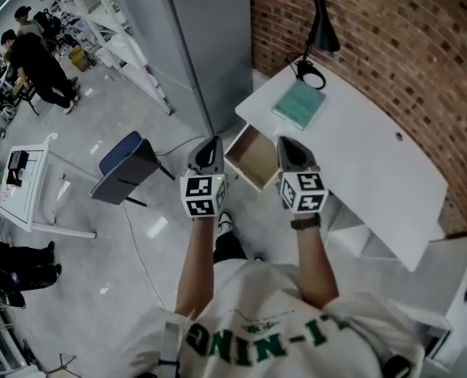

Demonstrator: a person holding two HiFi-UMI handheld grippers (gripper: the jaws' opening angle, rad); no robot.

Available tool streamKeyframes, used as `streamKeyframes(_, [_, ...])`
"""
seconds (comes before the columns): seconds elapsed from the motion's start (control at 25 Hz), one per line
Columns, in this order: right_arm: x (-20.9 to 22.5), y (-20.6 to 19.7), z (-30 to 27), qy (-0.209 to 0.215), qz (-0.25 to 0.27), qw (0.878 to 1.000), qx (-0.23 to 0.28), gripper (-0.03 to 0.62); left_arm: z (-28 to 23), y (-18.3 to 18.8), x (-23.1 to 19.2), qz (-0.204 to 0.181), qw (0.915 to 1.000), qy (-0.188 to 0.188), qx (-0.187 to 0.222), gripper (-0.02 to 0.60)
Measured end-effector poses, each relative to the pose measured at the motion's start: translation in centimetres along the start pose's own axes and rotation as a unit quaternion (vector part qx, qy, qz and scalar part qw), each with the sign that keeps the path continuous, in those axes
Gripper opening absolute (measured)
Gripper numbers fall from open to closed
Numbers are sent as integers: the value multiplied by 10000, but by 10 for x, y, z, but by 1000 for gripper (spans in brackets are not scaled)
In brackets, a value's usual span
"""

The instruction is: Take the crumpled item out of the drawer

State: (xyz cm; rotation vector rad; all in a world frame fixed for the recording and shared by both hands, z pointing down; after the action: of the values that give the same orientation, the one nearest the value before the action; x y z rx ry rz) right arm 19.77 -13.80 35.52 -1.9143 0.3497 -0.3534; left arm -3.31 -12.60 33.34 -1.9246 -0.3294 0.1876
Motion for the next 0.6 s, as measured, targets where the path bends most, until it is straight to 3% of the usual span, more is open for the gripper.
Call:
streamKeyframes(0.2, [-3, 15, 15, -24, 200, 9994, 282, 8, 10, 7, 9, -36, 9999, 1, 165, -5])
streamKeyframes(0.36, [-11, 11, 30, -16, 177, 9994, 302, 6, 23, 2, 14, 164, 9998, -74, 72, -5])
streamKeyframes(0.6, [-17, 15, 39, -92, 161, 9990, 410, 6, 31, 4, 16, 107, 9999, -66, 46, -5])
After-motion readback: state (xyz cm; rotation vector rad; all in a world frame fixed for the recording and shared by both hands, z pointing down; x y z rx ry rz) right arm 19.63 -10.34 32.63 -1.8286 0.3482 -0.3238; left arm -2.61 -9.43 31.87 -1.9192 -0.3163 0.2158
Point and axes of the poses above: the fingertips, and each gripper's own axes: z backward along the fingers, x to its right, y out of its top, the point moved 8 cm from there along z, backward along the fingers, and after that the axes turned 12 degrees about -x, right-handed, at the moved point
